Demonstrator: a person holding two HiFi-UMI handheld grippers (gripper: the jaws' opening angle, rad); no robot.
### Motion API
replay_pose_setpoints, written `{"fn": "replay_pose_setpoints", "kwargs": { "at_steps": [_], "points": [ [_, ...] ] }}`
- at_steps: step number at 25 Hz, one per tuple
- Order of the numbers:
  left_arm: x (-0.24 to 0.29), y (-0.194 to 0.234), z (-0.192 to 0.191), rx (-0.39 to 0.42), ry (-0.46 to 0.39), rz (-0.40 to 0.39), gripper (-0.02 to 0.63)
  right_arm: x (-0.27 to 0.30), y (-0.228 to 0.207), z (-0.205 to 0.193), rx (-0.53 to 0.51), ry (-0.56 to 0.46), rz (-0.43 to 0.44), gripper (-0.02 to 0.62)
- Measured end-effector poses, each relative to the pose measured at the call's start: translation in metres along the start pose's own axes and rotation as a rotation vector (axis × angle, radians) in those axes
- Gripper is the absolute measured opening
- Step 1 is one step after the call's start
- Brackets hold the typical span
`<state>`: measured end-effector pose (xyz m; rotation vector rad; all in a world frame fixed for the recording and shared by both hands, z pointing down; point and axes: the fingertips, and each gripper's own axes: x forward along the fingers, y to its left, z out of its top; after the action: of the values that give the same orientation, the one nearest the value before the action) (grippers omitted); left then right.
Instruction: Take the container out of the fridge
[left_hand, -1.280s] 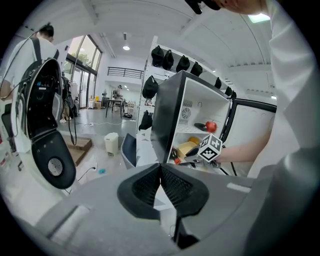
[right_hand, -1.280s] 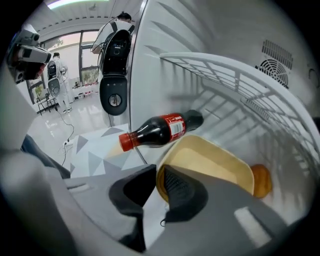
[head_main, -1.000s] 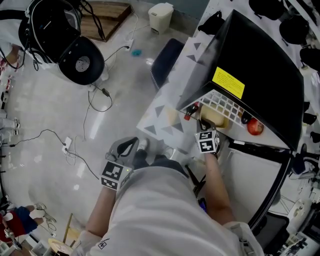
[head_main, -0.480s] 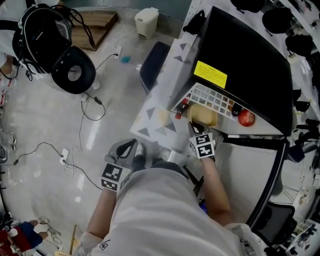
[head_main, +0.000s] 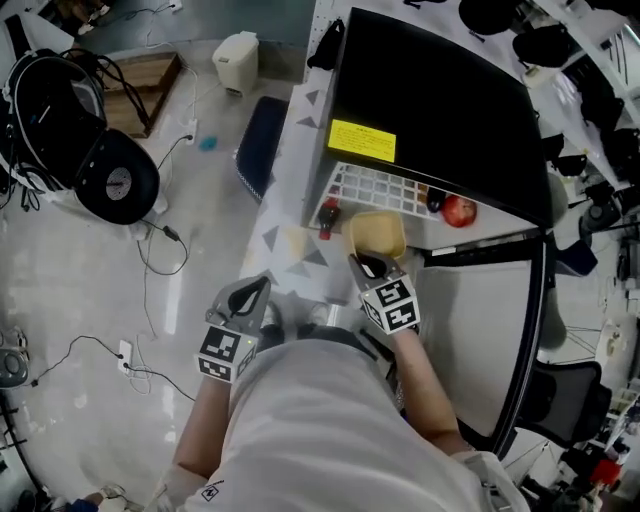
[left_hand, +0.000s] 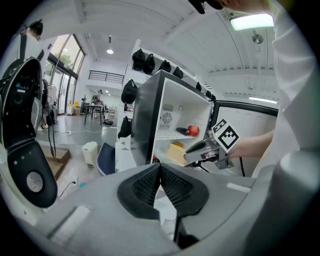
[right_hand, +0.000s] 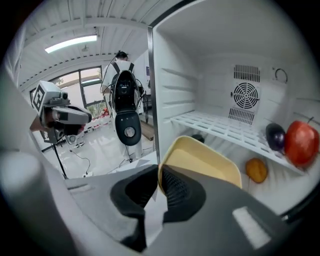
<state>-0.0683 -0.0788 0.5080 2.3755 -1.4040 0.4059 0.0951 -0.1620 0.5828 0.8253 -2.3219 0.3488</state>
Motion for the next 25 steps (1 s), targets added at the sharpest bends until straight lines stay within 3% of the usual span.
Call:
{"fn": "replay_pose_setpoints", "kwargs": {
  "at_steps": [7,25],
  "points": [
    [0.014,-0.008,0.03,0.024,-0.091,-0.077,0.009,-0.041,0.01,0.023,0.055,-0.107,-0.026,0.028],
    [0.053,-0.064,0.086,0.14,-0.172,-0.338,0.009,-0.15,0.019,0.06,0.076,-0.398,-0.188,0.028]
  ]
}}
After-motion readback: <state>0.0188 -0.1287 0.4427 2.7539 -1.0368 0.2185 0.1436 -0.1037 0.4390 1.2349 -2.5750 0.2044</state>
